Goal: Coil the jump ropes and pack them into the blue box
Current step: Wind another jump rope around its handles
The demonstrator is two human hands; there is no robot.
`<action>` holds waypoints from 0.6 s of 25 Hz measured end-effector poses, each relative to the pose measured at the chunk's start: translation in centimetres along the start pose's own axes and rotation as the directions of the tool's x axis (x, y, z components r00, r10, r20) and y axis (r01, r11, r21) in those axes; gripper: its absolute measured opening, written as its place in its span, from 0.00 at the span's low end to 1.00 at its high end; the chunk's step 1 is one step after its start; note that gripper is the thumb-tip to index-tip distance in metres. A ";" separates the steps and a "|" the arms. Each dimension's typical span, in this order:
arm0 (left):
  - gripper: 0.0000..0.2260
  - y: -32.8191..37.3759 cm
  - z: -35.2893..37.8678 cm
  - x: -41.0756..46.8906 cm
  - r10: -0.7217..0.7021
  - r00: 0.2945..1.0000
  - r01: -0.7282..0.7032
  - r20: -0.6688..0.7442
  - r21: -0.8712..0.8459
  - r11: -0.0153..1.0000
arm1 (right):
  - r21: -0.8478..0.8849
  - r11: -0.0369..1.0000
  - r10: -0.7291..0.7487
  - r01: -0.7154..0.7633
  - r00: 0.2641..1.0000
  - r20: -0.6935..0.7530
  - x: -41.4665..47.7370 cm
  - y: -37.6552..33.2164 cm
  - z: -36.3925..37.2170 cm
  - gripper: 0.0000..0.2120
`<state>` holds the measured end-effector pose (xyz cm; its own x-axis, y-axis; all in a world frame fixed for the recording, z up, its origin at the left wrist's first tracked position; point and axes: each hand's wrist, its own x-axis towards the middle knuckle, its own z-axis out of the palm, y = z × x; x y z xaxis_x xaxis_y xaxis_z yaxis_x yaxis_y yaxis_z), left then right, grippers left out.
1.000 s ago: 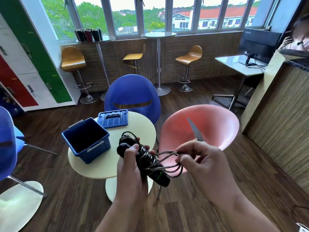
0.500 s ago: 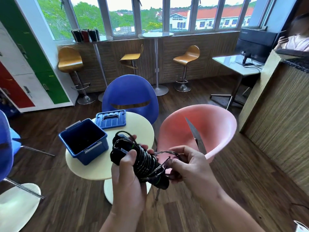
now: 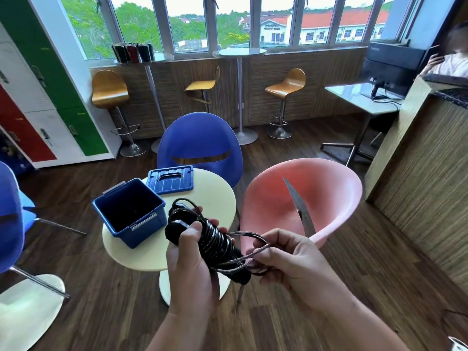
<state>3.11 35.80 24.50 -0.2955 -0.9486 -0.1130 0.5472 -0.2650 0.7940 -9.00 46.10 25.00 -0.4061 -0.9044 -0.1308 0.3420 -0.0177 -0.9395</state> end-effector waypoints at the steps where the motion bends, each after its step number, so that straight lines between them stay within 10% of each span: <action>1: 0.12 0.0 0.1 -0.1 0.000 1.000 0.000 -0.007 0.014 1.000 | -0.015 1.000 -0.009 0.009 1.000 -0.007 0.0 0.1 -0.1 0.06; 9: 0.11 -0.3 0.1 -1.6 0.200 0.976 -0.215 0.085 0.262 0.941 | -0.445 0.884 -0.268 0.145 0.936 -0.228 -0.1 1.4 0.0 0.22; 15: 0.15 -0.4 -0.2 -1.2 0.267 0.959 -0.283 0.095 0.405 0.870 | -0.049 0.998 -0.034 0.027 0.989 -0.141 0.0 1.1 0.5 0.08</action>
<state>3.38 36.98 24.18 -0.2118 -0.9640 0.1610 0.2426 0.1077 0.9641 -8.24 45.85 24.12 -0.5331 -0.8339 -0.1426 0.2890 -0.0211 -0.9571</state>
